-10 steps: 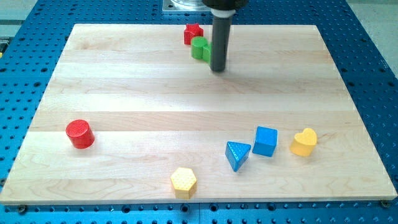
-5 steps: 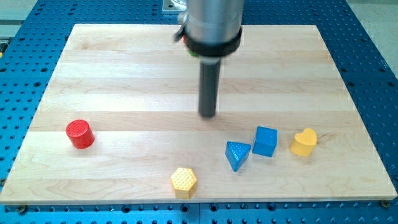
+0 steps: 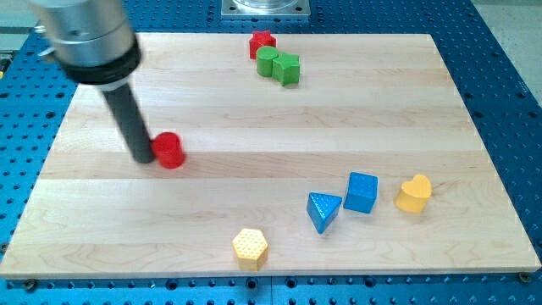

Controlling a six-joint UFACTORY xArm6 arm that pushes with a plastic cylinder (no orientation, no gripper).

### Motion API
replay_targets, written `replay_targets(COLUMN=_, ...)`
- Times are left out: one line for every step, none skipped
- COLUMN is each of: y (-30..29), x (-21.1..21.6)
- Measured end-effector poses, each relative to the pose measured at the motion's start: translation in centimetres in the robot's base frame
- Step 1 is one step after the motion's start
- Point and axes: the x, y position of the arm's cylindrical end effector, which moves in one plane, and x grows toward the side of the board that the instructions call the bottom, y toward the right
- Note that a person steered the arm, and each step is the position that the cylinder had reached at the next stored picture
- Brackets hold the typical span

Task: Place the red circle into the red star

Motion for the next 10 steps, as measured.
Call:
replay_targets(y=1.5, x=4.5)
replay_targets(y=6.6, x=-2.0)
replay_targets(y=6.9, x=-10.3)
replay_targets(y=7.7, x=-6.1)
replay_targets(y=5.3, x=-8.7)
replay_targets(y=7.6, x=-13.5)
replay_targets(y=5.4, x=-15.1)
replay_targets(y=7.4, x=-17.2)
replay_targets(y=11.9, x=-15.6)
replay_targets(y=10.2, x=-7.5)
